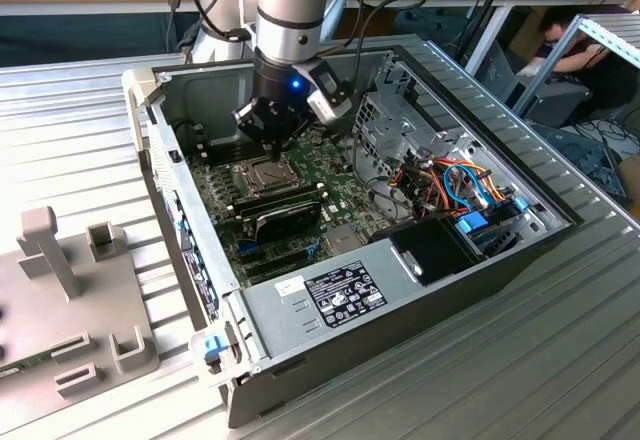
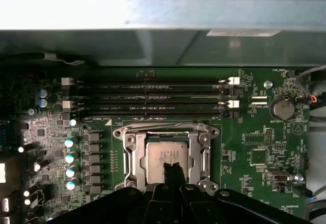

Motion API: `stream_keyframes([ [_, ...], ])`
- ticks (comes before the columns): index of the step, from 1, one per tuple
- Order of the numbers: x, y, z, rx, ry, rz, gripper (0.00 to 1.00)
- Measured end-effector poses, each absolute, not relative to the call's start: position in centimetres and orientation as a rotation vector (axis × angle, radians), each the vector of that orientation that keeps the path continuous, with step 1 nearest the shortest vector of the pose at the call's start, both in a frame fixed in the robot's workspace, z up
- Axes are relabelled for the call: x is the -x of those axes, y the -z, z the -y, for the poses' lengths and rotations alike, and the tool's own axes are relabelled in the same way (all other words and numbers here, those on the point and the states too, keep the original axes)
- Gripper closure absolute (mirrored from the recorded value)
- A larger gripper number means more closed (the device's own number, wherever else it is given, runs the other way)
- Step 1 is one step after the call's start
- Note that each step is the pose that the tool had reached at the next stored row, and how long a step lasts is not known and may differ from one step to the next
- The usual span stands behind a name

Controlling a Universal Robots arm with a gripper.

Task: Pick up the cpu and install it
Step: 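Install the first cpu locking lever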

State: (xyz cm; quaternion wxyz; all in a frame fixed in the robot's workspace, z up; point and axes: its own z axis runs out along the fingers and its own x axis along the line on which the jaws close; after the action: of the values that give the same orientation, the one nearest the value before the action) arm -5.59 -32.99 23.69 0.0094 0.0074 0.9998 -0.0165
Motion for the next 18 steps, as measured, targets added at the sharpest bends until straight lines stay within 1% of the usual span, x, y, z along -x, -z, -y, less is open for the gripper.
stream_keyframes([
  [5,5.78,-23.89,33.45,-0.023,0.051,-3.116,0.89],
  [18,6.09,-24.35,33.45,-0.023,0.052,-3.115,0.89],
])
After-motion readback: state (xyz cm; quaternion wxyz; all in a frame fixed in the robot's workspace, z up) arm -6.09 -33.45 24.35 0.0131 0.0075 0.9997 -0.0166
